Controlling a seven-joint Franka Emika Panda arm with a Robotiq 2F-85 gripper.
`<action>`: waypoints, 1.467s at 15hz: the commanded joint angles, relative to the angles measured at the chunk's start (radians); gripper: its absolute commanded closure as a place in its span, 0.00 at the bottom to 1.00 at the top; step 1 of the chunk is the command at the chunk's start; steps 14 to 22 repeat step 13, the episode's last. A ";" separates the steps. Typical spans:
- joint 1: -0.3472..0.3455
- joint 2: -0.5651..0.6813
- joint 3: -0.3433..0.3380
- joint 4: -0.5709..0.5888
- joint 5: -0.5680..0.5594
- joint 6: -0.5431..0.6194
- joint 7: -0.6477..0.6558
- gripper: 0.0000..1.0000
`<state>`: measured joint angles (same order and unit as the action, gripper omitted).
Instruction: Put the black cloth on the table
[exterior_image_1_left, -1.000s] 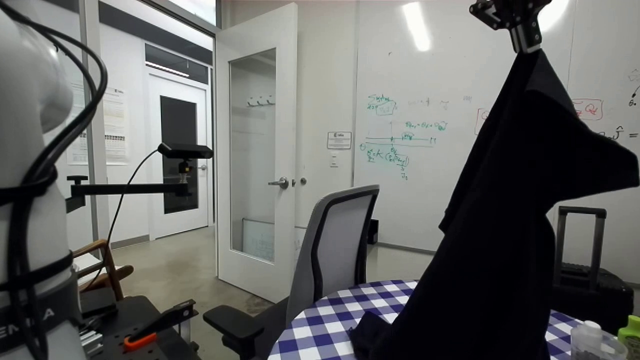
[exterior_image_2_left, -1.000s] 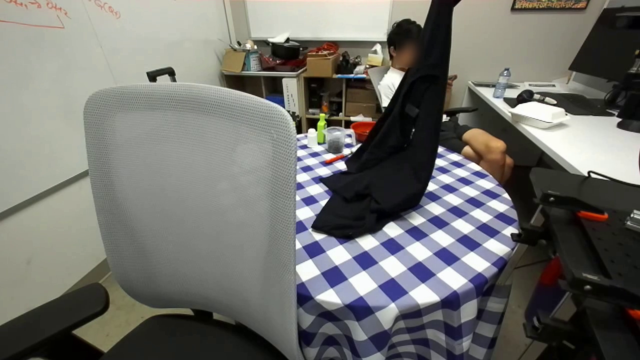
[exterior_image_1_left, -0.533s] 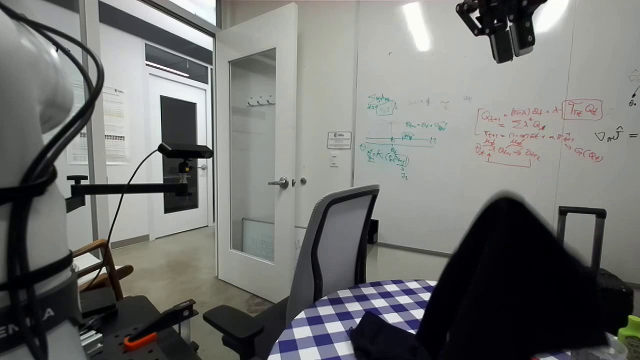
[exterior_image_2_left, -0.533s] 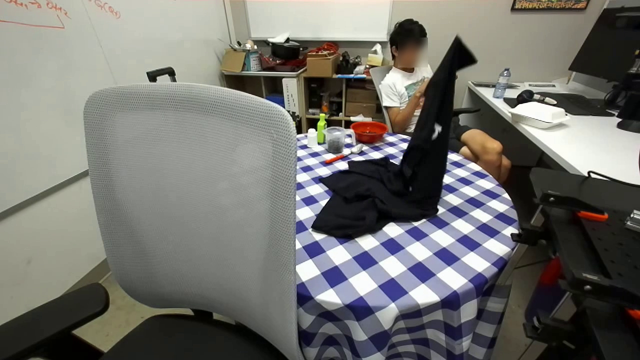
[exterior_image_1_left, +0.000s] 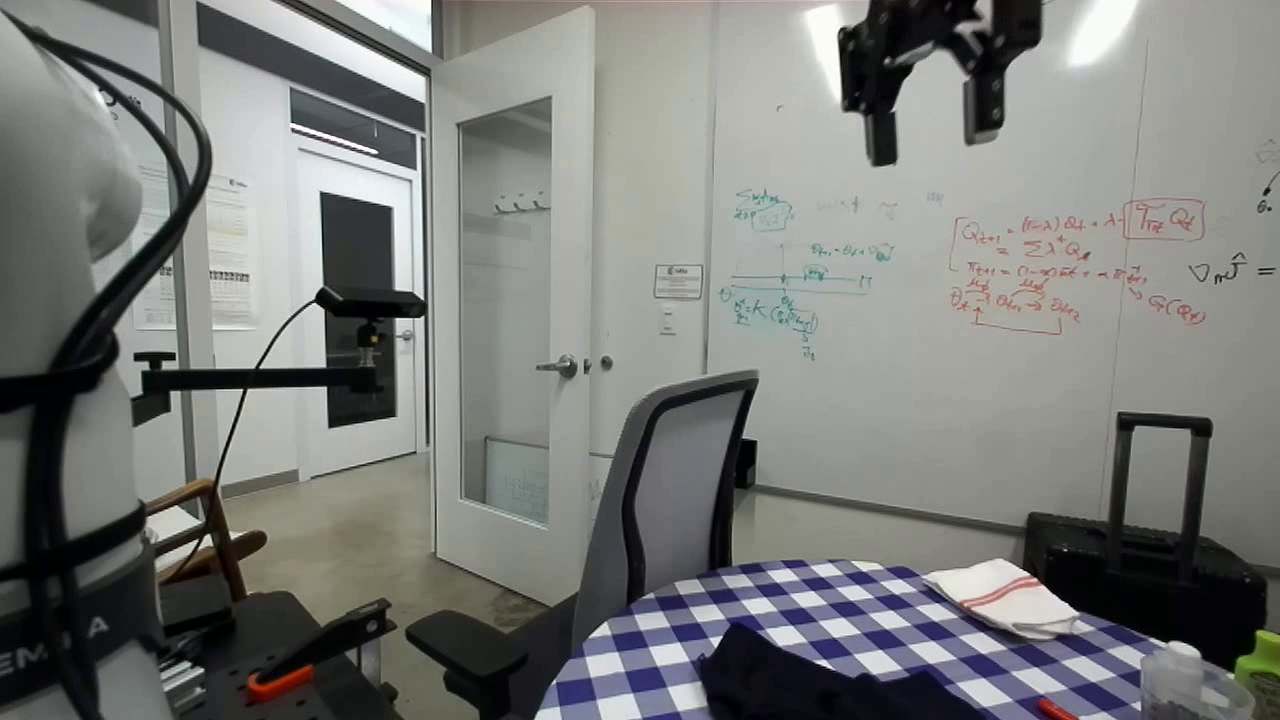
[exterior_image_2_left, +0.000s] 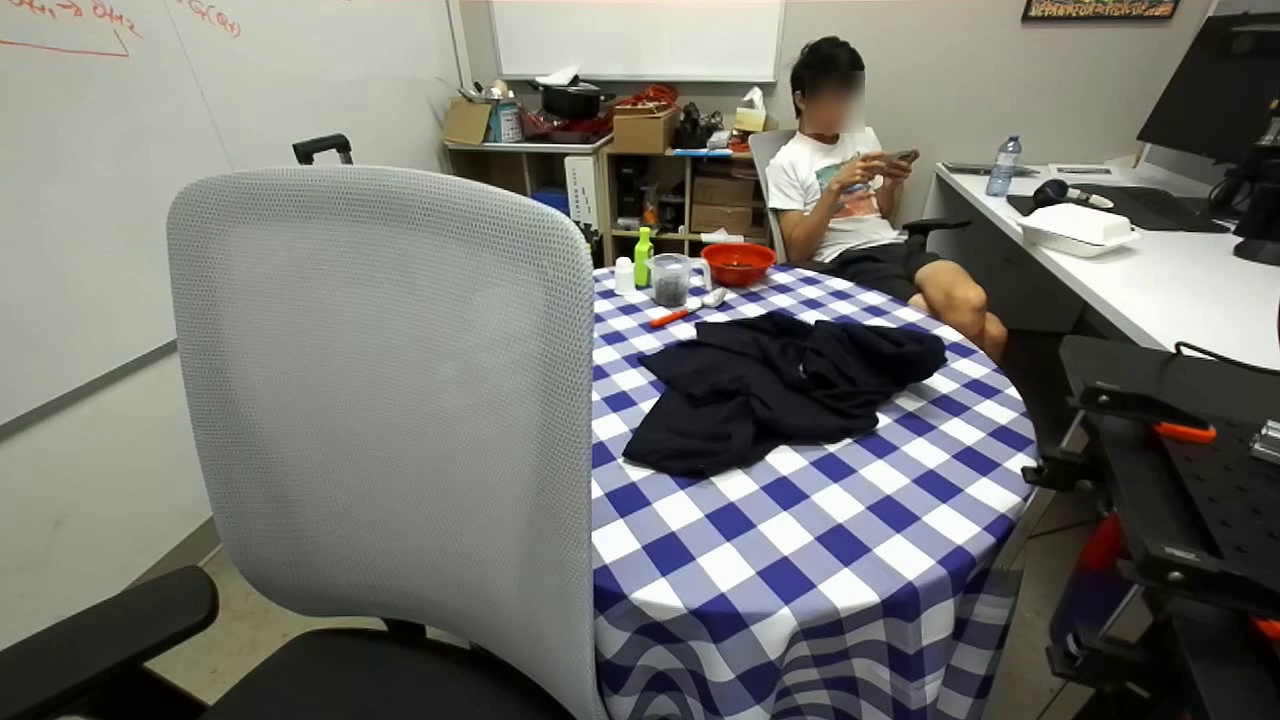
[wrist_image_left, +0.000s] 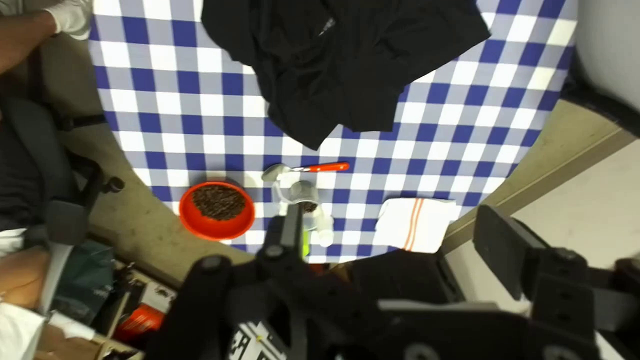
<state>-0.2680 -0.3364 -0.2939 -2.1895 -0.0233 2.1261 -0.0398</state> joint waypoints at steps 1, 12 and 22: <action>0.075 0.002 0.023 -0.096 0.089 -0.003 -0.094 0.00; 0.181 0.107 0.119 -0.230 0.113 -0.039 -0.242 0.00; 0.182 0.113 0.123 -0.233 0.109 -0.039 -0.246 0.00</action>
